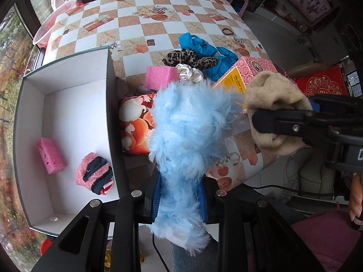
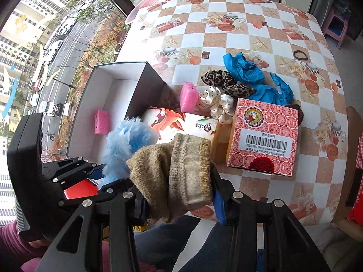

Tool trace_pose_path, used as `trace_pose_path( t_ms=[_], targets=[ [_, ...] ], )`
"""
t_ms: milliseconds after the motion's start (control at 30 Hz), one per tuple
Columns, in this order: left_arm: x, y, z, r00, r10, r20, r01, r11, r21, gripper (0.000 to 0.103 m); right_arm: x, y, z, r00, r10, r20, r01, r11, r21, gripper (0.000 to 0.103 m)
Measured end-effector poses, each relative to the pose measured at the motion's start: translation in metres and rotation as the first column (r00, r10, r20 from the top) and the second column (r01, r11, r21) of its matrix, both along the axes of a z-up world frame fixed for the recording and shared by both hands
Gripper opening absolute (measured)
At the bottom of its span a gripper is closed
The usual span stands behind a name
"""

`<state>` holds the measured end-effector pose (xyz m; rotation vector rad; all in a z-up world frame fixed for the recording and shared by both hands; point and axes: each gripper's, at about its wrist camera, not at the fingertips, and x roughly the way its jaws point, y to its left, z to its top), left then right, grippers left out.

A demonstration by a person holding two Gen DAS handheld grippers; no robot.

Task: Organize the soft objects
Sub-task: 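Lift the plush and beige sock with both tools toward the white box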

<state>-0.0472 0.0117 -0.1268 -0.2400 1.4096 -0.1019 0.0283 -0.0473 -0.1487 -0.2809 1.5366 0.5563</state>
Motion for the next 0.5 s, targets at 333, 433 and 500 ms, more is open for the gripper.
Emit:
trace_pose_path(
  t_ms=[333, 433, 500],
  targets=[
    [-0.021, 0.035, 0.013, 0.992, 0.115, 0.055, -0.117, 0.993, 0.033, 0.030, -0.009, 0.039, -0.005, 0.996, 0.086, -0.007, -0.086, 0.996, -0.005, 0.045],
    [-0.026, 0.045, 0.017, 0.984, 0.159, 0.075, -0.162, 0.986, 0.035, 0.030, -0.010, 0.051, -0.007, 0.994, 0.113, -0.014, -0.113, 0.994, -0.005, 0.045],
    [-0.029, 0.055, 0.019, 0.977, 0.194, 0.087, -0.198, 0.980, 0.033, 0.030, -0.012, 0.058, -0.008, 0.991, 0.134, -0.017, -0.134, 0.991, -0.006, 0.045]
  ],
)
